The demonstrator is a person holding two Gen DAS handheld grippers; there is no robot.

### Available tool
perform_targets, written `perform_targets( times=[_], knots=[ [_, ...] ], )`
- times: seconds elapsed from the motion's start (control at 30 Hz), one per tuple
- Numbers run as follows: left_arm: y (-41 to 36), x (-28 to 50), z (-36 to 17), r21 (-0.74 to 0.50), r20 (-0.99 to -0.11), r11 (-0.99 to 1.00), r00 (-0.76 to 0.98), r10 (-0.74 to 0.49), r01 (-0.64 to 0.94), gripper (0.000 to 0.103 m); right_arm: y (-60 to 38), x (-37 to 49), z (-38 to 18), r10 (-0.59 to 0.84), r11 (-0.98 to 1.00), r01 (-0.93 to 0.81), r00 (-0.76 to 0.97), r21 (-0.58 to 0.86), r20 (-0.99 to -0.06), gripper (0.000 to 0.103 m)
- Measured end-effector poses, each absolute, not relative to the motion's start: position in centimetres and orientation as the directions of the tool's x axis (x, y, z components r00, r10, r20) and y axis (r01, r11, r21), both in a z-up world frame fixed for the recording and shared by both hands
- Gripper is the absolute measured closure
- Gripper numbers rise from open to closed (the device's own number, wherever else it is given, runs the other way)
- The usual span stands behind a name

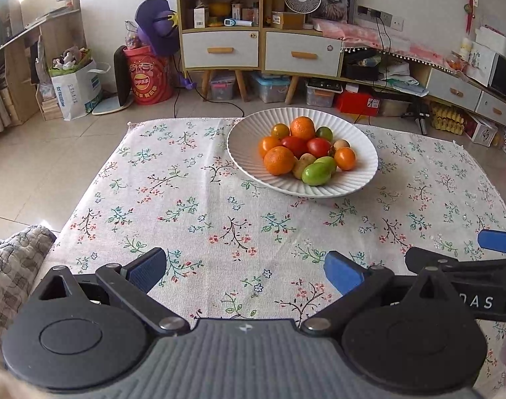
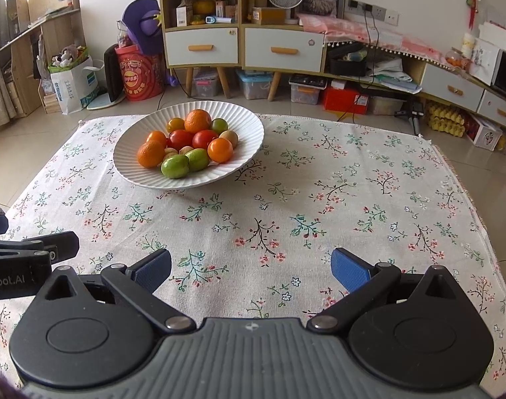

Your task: Organize fruits

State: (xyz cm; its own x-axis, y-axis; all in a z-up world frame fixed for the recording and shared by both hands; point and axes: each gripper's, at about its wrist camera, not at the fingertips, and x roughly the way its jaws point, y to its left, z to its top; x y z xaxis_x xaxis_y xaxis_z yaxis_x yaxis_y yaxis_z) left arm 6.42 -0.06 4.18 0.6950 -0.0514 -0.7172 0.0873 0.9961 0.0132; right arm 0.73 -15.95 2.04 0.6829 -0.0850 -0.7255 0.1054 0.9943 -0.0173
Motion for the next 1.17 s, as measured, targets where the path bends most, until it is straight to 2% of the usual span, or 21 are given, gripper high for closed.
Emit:
perform_targets(
  times=[1.17],
  knots=[
    [-0.45,6.49,3.92,0.021,-0.728,0.996,0.684,-0.047,0.09,0.007,-16.1,0.96,2.3,-0.105,0.992,0.118,0.692,-0.03,-0.714,0.001]
  ],
)
